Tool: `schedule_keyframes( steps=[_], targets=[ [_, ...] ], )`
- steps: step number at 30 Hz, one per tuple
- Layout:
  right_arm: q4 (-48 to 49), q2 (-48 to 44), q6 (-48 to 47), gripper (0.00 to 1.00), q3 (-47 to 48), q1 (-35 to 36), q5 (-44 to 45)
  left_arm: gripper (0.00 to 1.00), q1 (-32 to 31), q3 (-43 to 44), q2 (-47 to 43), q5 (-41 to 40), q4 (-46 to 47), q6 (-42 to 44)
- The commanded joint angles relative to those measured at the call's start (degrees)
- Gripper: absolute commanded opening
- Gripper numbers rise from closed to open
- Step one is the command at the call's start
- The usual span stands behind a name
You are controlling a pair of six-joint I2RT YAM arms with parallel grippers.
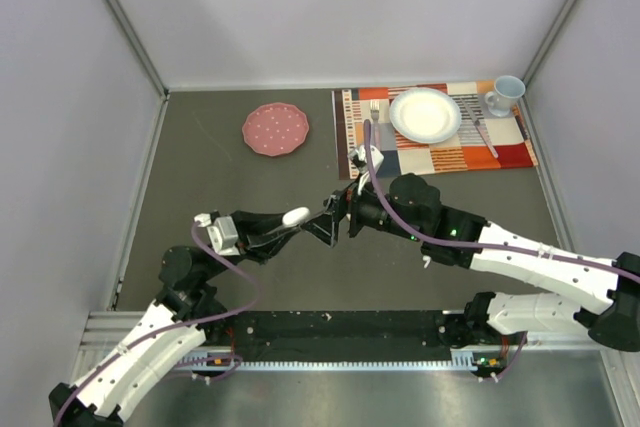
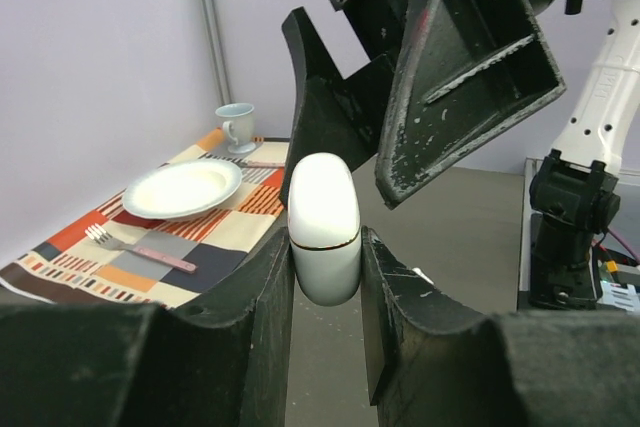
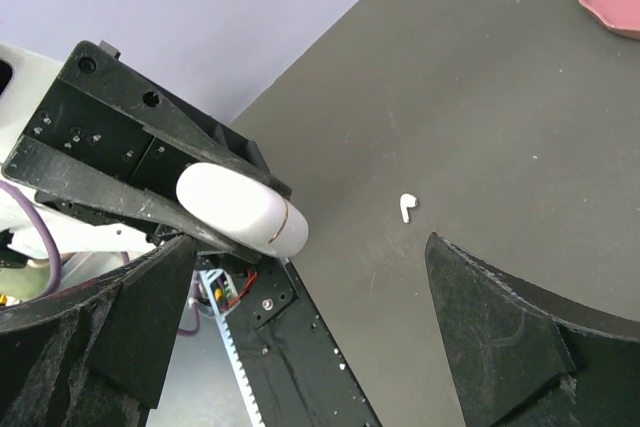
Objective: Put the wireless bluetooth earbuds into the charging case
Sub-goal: Open the charging case.
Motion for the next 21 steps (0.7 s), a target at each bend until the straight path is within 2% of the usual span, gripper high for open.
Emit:
schedule_keyframes(
  steps=[1,10,21],
  targets=[
    [1.0,0.6,0.6,0.98,3.5,-0.2,0.5,0.0,-0.2,3.2,0.6,3.8,3.3,0.3],
    [-0.9,1.9,-0.3,0.98,5.2,-2.1,1.5,0.0,-0.2,4.8,0.5,7.9,3.4,-0.8],
    [-0.7,1.5,0.0,0.99,7.1,-5.2,-2.9,0.0,-0.2,3.5,-0.2,8.1,2.8,-1.8]
  ],
)
